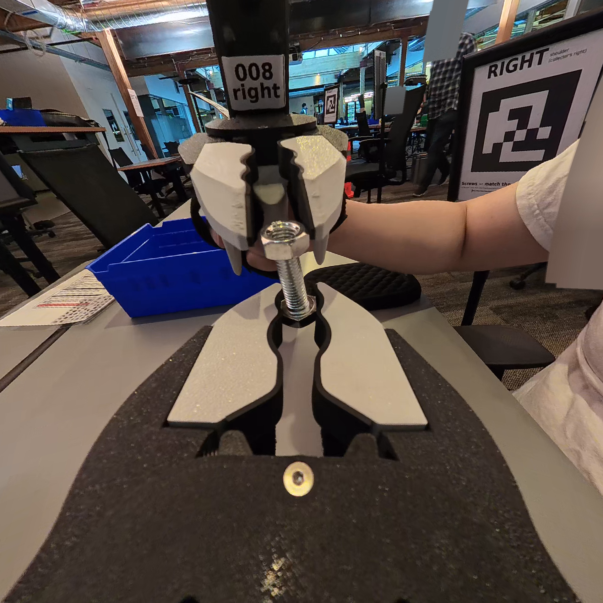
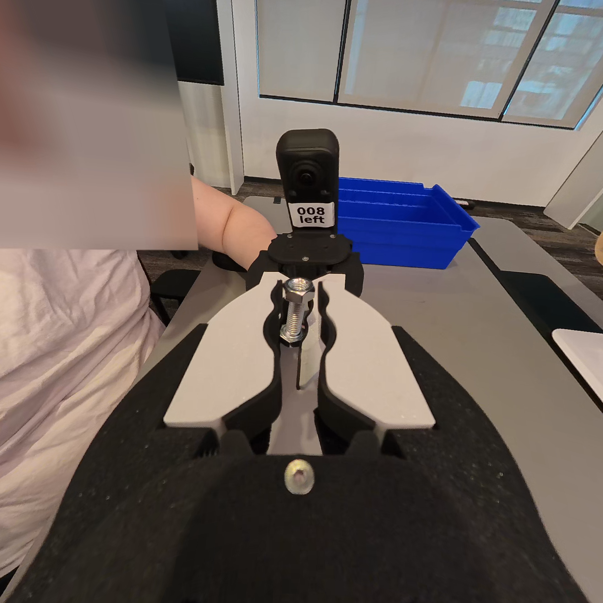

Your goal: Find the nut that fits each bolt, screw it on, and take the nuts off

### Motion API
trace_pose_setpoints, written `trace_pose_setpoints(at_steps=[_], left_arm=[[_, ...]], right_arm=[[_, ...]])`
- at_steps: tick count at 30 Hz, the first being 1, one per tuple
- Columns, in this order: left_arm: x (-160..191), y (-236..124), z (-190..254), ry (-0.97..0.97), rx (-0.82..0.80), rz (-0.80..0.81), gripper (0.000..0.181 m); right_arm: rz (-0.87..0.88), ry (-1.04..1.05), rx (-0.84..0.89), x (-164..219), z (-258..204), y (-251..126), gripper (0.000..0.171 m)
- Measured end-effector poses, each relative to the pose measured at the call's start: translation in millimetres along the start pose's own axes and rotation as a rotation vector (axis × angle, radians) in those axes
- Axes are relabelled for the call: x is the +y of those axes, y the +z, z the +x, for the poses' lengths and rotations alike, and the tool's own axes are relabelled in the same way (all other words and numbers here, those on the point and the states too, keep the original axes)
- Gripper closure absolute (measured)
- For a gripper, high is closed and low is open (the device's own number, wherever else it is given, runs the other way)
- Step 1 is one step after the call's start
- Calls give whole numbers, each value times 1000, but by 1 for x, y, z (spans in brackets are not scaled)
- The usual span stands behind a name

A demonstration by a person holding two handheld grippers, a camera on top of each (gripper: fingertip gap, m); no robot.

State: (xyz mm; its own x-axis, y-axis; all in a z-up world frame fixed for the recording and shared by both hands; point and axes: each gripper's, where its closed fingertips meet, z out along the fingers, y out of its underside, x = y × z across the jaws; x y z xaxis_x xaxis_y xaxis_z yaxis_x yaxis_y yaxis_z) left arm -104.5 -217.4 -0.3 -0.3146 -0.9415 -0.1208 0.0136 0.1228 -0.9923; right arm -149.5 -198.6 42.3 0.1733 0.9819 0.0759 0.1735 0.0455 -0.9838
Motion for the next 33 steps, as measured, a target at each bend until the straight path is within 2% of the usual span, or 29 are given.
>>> trace_pose_setpoints(at_steps=[7, 15, 33], left_arm=[[1, 1, 0, 5, -5, -6, 167], [3, 1, -5, 38, -57, -28, 167], [-5, 2, 9, 0, 31, 23, 168]], right_arm=[[-7, 11, -1, 1, -1, 0, 154], [-13, 12, 95, 3, 2, 2, 154], [74, -112, 78, -4, -10, -2, 154]])
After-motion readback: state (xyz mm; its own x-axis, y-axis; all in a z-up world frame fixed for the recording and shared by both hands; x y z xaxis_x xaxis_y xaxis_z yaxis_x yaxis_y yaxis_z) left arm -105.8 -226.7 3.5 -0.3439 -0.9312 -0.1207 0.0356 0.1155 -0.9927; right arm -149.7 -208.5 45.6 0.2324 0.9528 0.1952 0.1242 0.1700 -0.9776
